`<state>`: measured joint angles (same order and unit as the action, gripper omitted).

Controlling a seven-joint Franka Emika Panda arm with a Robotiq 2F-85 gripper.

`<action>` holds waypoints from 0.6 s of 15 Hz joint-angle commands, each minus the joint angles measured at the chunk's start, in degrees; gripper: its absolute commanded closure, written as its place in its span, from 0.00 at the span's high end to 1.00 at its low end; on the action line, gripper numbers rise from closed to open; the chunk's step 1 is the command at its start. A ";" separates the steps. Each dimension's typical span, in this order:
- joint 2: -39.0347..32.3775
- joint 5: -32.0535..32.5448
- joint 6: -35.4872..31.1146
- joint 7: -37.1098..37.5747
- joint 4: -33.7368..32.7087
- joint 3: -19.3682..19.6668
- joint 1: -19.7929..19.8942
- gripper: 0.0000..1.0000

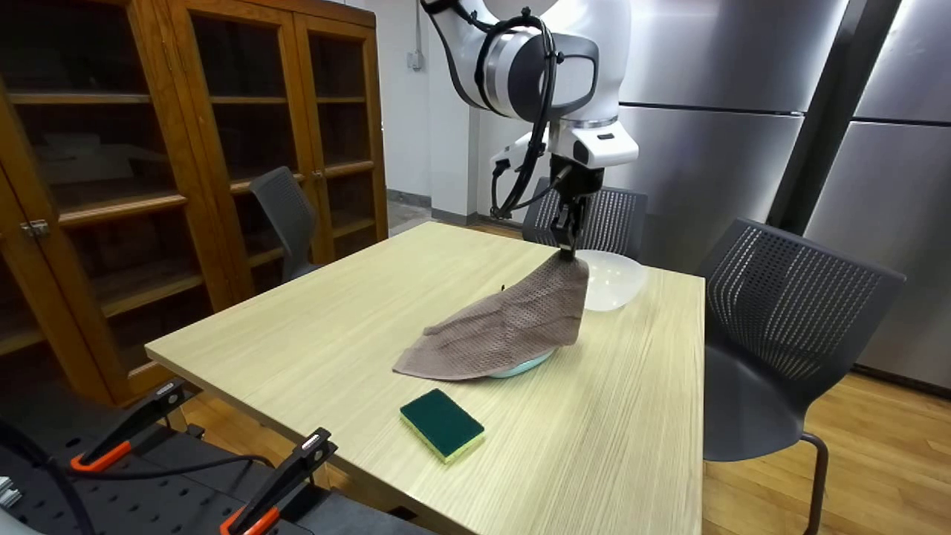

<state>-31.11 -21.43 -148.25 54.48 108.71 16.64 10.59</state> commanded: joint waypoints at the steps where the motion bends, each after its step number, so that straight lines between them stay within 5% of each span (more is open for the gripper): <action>1: 0.79 0.34 -0.33 1.45 -0.16 -0.85 0.25 0.00; 9: 1.85 0.77 -2.30 0.83 1.92 -0.62 0.02 0.00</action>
<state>-31.08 -21.41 -149.25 54.51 108.85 16.37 10.53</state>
